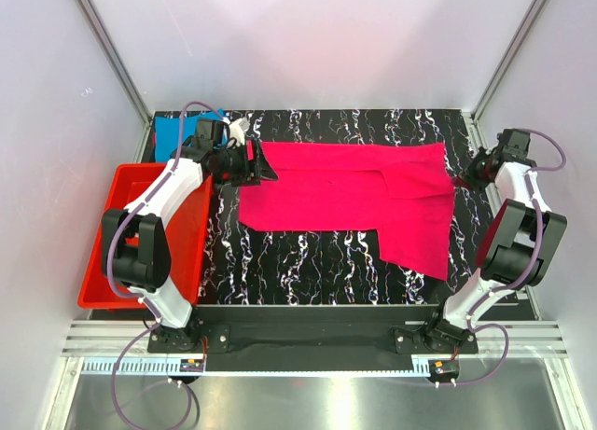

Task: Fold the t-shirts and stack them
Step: Fold the tshirt

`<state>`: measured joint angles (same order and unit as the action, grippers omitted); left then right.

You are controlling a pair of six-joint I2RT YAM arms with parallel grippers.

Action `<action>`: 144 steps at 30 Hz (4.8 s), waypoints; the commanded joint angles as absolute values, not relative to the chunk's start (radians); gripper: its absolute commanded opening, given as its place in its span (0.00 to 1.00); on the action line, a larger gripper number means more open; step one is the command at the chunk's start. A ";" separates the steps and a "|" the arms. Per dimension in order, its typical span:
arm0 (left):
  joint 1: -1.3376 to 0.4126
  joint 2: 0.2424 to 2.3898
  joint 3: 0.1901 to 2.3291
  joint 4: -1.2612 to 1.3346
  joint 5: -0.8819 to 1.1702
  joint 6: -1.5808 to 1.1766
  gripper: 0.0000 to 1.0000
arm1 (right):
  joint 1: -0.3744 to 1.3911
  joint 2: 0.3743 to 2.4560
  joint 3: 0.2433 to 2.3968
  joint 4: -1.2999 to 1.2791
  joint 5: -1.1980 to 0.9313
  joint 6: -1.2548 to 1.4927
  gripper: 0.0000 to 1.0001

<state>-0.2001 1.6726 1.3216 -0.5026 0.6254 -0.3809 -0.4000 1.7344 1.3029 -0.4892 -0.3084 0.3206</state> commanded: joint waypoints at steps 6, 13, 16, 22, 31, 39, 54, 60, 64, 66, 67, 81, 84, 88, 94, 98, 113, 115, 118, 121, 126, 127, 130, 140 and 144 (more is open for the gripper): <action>-0.201 1.678 1.345 -0.495 0.624 -0.361 0.74 | -0.397 1.772 1.328 -0.613 -0.069 0.345 0.31; -0.202 1.683 1.351 -0.508 0.595 -0.351 0.74 | -0.257 1.695 1.385 -0.572 -0.008 0.235 0.28; -0.202 1.684 1.350 -0.509 0.597 -0.350 0.74 | -0.120 1.712 1.379 -0.534 -0.037 0.177 0.26; -0.201 1.674 1.345 -0.512 0.598 -0.344 0.74 | 0.054 1.810 1.361 -0.477 -0.061 0.086 0.24; -0.201 1.674 1.344 -0.503 0.615 -0.350 0.74 | 0.141 1.913 1.399 -0.446 -0.005 0.022 0.33; -0.201 1.678 1.347 -0.503 0.623 -0.350 0.74 | 0.160 1.988 1.431 -0.466 0.081 -0.021 0.32; -0.201 1.680 1.348 -0.503 0.623 -0.350 0.74 | 0.166 2.022 1.443 -0.477 0.084 -0.023 0.27; -0.199 1.681 1.345 -0.506 0.615 -0.345 0.74 | 0.172 2.028 1.448 -0.488 0.103 -0.021 0.09; -0.199 1.684 1.347 -0.511 0.607 -0.344 0.74 | 0.170 1.997 1.480 -0.535 0.112 -0.014 0.00; -0.201 1.686 1.347 -0.509 0.609 -0.345 0.74 | 0.172 1.977 1.506 -0.572 0.095 -0.015 0.00; -0.201 1.686 1.348 -0.506 0.609 -0.347 0.74 | 0.172 1.974 1.515 -0.595 0.083 -0.017 0.00; -0.201 1.689 1.348 -0.508 0.614 -0.345 0.74 | 0.173 2.023 1.591 -0.726 -0.100 -0.009 0.00; -0.199 1.687 1.345 -0.508 0.609 -0.344 0.74 | 0.173 2.032 1.594 -0.732 -0.113 -0.009 0.01; -0.199 1.687 1.345 -0.514 0.586 -0.344 0.74 | 0.173 2.048 1.598 -0.735 -0.152 -0.006 0.04; -0.193 1.657 1.362 -0.574 0.454 -0.354 0.77 | 0.172 2.022 1.617 -0.742 -0.111 0.080 0.32; -0.195 1.597 1.355 -0.618 0.342 -0.347 0.78 | 0.164 1.892 1.634 -0.790 0.032 0.239 0.44; -0.058 1.401 0.956 -0.256 0.785 -0.582 0.99 | -0.052 1.359 1.100 -1.112 0.265 0.969 0.50; -0.066 1.378 0.943 -0.268 0.770 -0.572 0.99 | -0.093 1.341 1.053 -1.144 0.249 1.008 0.49; -0.075 1.348 0.930 -0.308 0.704 -0.561 0.98 | -0.140 1.293 0.967 -1.154 0.256 1.077 0.49; -0.097 1.354 0.943 -0.376 0.647 -0.516 0.96 | -0.144 1.273 0.917 -1.166 0.308 1.142 0.49; -0.130 1.339 0.934 -0.380 0.604 -0.489 0.96 | -0.163 1.279 0.836 -1.165 0.334 1.248 0.49; -0.135 1.333 0.928 -0.377 0.600 -0.489 0.96 | -0.173 1.267 0.818 -1.149 0.334 1.261 0.49; -0.146 1.322 0.923 -0.365 0.603 -0.494 0.96 | -0.196 1.253 0.755 -1.063 0.296 1.284 0.49; -0.152 1.293 0.884 -0.307 0.689 -0.520 0.96 | -0.202 1.327 0.681 -0.966 0.276 1.385 0.49; -0.152 1.275 0.867 -0.285 0.700 -0.532 0.97 | -0.202 1.284 0.661 -0.972 0.334 1.445 0.49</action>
